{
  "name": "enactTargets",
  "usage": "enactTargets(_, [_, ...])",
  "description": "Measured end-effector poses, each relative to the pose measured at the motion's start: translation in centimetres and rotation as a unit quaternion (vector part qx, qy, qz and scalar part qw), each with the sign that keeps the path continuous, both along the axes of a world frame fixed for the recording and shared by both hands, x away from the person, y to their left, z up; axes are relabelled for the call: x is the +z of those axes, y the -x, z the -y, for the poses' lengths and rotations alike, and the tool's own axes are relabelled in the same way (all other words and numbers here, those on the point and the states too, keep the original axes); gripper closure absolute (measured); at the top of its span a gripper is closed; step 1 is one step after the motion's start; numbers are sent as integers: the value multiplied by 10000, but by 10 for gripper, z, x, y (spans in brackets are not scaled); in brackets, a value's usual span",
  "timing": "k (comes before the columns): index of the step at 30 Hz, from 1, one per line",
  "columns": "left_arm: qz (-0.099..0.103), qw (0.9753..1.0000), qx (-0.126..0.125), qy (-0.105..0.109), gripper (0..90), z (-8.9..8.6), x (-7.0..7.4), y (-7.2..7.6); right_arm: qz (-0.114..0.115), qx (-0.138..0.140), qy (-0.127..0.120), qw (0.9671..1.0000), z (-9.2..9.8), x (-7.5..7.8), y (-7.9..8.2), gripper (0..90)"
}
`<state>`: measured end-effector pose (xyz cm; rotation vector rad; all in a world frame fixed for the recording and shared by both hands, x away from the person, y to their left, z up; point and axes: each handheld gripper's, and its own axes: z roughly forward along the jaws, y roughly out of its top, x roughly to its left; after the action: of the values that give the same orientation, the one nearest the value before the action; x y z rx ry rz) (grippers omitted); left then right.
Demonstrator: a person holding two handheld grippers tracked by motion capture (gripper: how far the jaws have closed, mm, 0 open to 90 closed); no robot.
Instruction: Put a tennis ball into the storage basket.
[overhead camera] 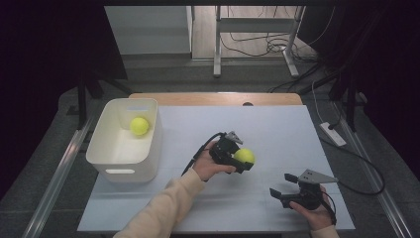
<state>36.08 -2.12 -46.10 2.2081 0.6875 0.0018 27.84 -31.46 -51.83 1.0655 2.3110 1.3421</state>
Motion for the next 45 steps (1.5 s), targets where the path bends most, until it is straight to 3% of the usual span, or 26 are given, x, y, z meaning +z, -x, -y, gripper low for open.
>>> enactTargets(14, [272, 9995, 175, 56, 272, -12, 10, 5, 1, 13, 11, 10000, -1, 0, 0, 126])
enactTargets(45, [605, 9961, 594, 232, 271, -47, 39, 9, 21, 27, -54, 10000, -3, 2, 0, 126])
